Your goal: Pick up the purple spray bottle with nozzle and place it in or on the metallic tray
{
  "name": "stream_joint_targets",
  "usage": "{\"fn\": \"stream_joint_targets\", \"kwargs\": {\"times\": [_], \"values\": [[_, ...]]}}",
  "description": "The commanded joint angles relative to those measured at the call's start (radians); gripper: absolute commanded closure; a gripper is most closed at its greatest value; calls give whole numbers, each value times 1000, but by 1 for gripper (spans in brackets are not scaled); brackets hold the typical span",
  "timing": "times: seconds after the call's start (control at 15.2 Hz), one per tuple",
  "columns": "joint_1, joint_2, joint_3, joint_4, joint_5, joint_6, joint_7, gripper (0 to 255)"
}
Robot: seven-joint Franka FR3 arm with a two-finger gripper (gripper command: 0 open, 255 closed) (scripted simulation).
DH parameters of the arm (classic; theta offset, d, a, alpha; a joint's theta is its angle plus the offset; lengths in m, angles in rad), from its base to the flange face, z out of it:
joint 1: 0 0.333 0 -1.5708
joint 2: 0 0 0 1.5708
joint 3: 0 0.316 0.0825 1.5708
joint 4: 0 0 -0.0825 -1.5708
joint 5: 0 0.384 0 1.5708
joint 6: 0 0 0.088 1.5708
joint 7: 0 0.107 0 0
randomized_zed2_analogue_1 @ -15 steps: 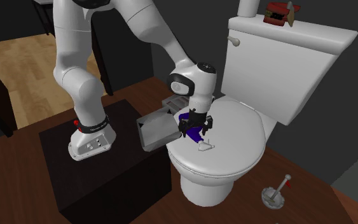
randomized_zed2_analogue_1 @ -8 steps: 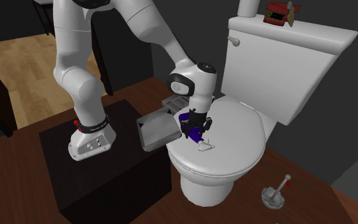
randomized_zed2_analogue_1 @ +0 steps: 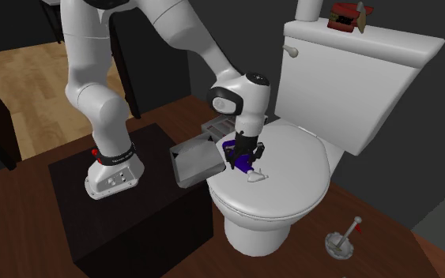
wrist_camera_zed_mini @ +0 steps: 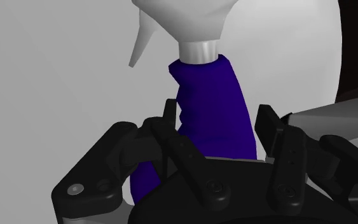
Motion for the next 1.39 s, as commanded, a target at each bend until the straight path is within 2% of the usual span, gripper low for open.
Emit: {"fn": "stream_joint_targets", "kwargs": {"times": [0.0,0.4,0.66,1.19,1.32], "values": [[29,-38,-34,-2,-51,-19,37,255],[92,-158,-109,8,-212,-87,150,255],[108,-246,-127,22,-321,-142,230,255],[81,-392,-86,64,-470,-266,342,255],[32,-514,-25,-14,-585,-280,440,255]]}}
